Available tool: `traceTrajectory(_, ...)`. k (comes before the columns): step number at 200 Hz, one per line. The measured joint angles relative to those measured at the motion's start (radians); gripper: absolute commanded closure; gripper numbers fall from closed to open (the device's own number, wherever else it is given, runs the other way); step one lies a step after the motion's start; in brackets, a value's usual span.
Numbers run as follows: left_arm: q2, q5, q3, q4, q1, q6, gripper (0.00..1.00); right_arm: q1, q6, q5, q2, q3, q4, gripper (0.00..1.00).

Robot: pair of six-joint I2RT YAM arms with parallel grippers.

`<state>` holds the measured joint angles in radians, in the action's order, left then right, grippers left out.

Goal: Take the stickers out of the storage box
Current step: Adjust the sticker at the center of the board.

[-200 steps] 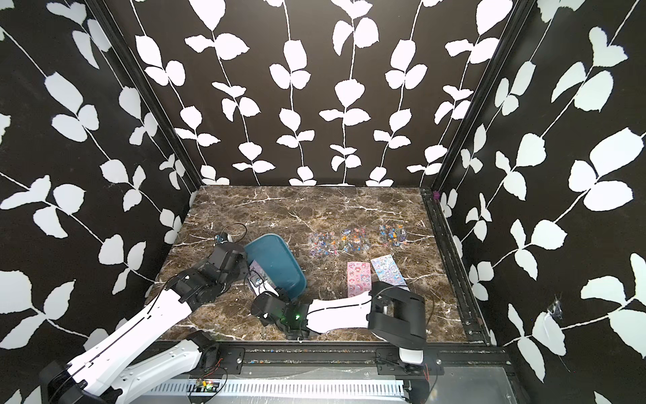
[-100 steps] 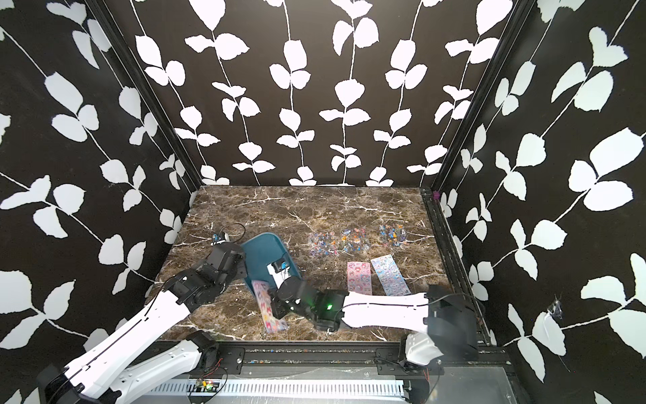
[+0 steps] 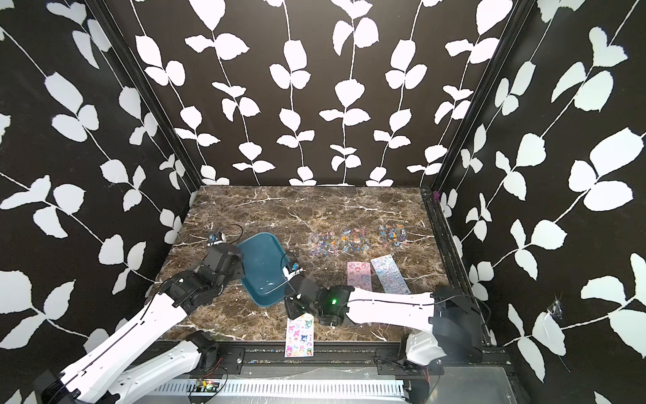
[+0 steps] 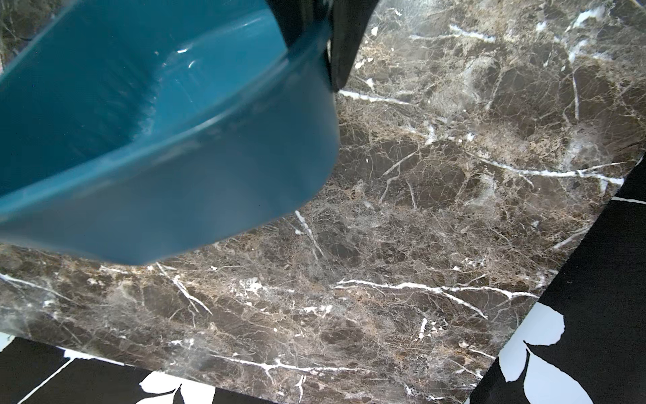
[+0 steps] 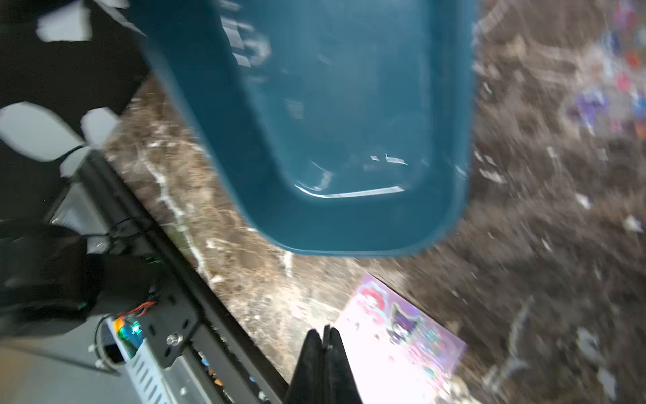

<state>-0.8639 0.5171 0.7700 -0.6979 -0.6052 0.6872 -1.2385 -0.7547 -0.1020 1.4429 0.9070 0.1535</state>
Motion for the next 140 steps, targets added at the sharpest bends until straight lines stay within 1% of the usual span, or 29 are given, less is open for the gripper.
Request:
traceTrajectory(8, 0.001, 0.001, 0.000, 0.000, 0.000, 0.000, 1.00, 0.014, -0.016, 0.023, 0.002, -0.009, 0.000, 0.82)
traceTrajectory(25, 0.002, 0.006, 0.000, -0.001, 0.000, 0.001, 1.00, 0.031, -0.035, 0.084, 0.030, -0.015, -0.004, 0.82)
traceTrajectory(48, 0.017, 0.029, 0.000, -0.005, 0.000, 0.006, 1.00, 0.022, -0.068, 0.187, 0.101, -0.035, -0.050, 0.82)
traceTrajectory(68, 0.043, 0.060, 0.000, -0.013, 0.000, 0.016, 1.00, 0.005, -0.090, 0.231, 0.144, -0.061, -0.064, 0.82)
traceTrajectory(107, 0.091, 0.134, 0.000, -0.054, 0.000, 0.047, 1.00, -0.011, -0.110, 0.251, 0.174, -0.080, -0.068, 0.82)
traceTrajectory(140, 0.143, 0.185, 0.000, -0.069, 0.000, 0.064, 1.00, -0.011, -0.112, 0.207, 0.232, -0.057, -0.017, 0.83)
